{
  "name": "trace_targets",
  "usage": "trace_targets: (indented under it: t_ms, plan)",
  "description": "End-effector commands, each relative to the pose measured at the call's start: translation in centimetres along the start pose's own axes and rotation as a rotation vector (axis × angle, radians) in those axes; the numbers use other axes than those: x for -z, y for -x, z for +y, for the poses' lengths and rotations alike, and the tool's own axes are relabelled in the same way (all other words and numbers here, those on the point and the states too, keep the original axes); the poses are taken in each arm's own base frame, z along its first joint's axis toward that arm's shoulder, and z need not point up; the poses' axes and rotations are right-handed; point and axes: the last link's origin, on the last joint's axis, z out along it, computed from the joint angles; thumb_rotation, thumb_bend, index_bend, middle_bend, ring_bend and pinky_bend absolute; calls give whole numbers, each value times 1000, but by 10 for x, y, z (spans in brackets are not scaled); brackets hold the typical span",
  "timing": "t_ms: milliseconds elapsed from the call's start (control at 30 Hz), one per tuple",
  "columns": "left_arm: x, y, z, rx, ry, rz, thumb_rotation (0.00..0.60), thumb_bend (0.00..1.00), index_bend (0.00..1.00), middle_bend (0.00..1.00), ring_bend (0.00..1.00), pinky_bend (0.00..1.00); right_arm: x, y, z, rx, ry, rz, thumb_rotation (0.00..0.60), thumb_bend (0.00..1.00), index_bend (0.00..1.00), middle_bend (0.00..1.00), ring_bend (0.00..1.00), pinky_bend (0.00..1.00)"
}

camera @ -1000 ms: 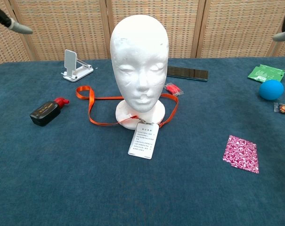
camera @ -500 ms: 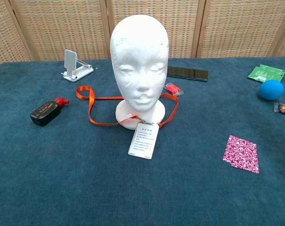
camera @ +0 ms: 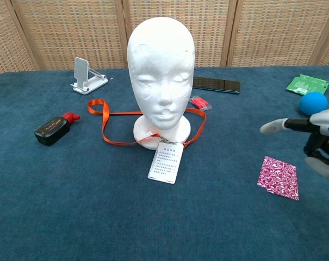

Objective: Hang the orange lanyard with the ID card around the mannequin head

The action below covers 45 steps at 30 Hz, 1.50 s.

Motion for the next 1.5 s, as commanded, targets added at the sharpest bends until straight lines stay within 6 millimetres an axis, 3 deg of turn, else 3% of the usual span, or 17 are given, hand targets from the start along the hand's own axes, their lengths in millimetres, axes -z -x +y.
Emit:
trace_targets:
  t_ms: [33, 500, 900, 1300, 1500]
  plan:
    - [0, 1, 0, 1, -2, -3, 600, 0, 0, 0, 0, 0, -16, -4, -20, 17, -110, -23, 600, 792, 69, 827, 797, 894]
    - [1, -2, -4, -18, -20, -3, 600, 0, 0, 0, 0, 0, -75, -10, -71, 52, -214, -56, 600, 804, 69, 827, 807, 935]
    - [0, 0, -2, -21, -25, -8, 600, 0, 0, 0, 0, 0, -117, 6, -100, 65, -145, -128, 600, 803, 69, 827, 807, 934]
    - [-2, 1, -2, -14, -22, -12, 600, 0, 0, 0, 0, 0, -132, 18, -110, 64, -93, -201, 600, 804, 86, 827, 807, 934]
    - [-3, 2, -2, -11, -21, -15, 600, 0, 0, 0, 0, 0, -126, 21, -114, 68, -102, -262, 600, 804, 133, 827, 807, 933]
